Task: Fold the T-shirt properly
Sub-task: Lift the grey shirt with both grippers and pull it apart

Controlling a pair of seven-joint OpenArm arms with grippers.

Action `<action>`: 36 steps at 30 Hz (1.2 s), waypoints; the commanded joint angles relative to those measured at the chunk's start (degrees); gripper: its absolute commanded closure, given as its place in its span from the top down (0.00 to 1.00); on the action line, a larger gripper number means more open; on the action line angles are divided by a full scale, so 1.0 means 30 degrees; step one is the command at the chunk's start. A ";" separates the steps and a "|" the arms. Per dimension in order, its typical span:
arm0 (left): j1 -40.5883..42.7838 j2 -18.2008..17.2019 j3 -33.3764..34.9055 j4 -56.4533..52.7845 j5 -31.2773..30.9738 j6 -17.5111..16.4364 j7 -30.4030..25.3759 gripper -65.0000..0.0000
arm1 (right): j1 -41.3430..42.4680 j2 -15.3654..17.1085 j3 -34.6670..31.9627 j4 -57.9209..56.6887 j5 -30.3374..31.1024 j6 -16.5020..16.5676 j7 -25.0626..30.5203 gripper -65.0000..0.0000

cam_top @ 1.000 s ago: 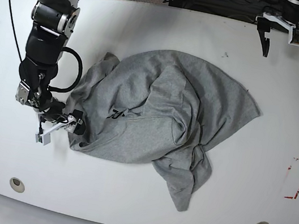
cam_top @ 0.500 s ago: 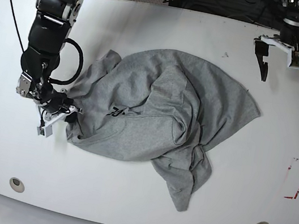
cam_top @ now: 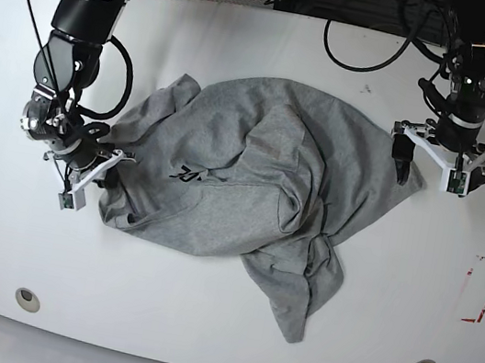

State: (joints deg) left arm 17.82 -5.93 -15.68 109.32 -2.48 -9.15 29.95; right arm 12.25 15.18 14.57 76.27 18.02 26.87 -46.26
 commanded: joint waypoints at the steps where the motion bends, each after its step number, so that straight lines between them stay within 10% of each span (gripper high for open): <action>1: -0.0886 -0.0117 -0.0091 -0.0615 0.0109 0.0075 0.0227 1.00 | 0.0151 -0.0005 0.0082 0.1170 0.0220 0.0053 0.0226 0.00; 10: -0.3495 -0.0205 -0.0003 -0.4718 0.0109 -0.0101 0.0755 1.00 | -0.1080 -0.0386 0.0082 0.2430 0.0220 0.0053 0.0167 0.00; 26: -0.4520 -0.0176 0.0055 -0.8263 0.0080 -0.4233 0.0726 1.00 | -0.1725 -0.0913 0.0990 0.3075 0.0220 0.0112 0.0138 0.00; 36: -0.4608 -0.0176 0.0055 -0.9318 0.0109 -0.4643 0.0784 0.00 | -0.1783 -0.0913 0.0990 0.3221 0.0220 0.0112 0.0138 0.00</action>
State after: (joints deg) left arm 3.90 -6.20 -15.51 82.35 -3.25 -23.14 30.06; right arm 5.74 11.75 17.30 84.23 18.04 27.03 -47.05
